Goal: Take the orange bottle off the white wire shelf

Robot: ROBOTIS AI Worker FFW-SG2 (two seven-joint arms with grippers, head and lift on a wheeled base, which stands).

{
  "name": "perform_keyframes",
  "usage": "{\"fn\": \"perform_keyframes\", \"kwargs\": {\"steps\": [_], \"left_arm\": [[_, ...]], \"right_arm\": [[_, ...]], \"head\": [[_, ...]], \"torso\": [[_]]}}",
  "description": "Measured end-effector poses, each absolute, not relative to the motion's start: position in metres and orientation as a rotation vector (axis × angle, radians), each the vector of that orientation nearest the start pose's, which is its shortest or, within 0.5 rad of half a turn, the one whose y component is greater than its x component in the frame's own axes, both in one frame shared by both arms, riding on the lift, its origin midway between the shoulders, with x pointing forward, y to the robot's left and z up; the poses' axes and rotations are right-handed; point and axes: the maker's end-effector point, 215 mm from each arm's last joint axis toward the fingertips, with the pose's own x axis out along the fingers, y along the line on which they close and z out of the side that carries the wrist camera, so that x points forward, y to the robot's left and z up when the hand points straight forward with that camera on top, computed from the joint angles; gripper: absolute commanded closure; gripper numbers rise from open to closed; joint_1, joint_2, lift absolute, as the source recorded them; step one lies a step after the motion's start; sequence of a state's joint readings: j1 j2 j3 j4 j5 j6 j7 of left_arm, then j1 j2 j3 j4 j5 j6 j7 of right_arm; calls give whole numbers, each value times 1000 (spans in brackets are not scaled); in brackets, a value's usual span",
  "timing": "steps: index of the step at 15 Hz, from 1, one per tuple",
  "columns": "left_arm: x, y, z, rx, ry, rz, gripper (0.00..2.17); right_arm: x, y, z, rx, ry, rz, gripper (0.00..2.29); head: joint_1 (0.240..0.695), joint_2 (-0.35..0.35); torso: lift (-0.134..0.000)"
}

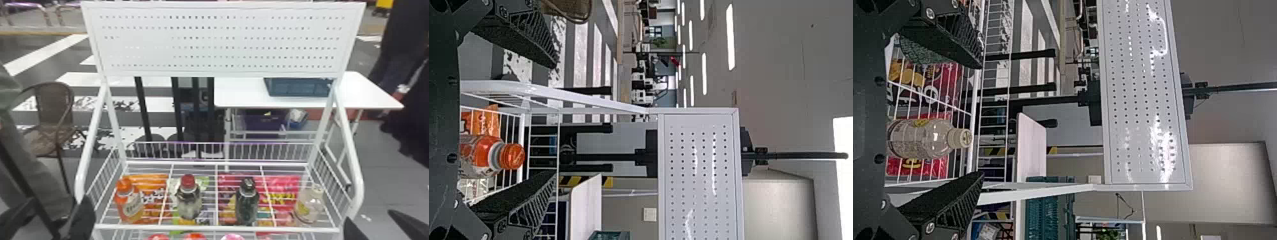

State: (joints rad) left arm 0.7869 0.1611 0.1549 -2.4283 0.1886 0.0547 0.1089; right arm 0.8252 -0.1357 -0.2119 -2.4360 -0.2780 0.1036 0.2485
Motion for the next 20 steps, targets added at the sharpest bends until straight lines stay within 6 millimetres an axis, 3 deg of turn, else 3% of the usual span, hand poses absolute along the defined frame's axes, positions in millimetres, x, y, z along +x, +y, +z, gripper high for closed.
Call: {"fn": "perform_keyframes", "kwargs": {"steps": [12,16,20], "left_arm": [[375,297,-252,29,-18,72,144],[379,279,-288,8,22,44,147],[397,253,-329,-5,32,8,147]], "right_arm": [[362,-250,-267,37,42,219,137],[362,-250,-268,37,42,220,137],[363,-250,-271,38,45,218,137]], "head": [[499,0],[499,0],[499,0]], "torso": [[0],[0],[0]]}}
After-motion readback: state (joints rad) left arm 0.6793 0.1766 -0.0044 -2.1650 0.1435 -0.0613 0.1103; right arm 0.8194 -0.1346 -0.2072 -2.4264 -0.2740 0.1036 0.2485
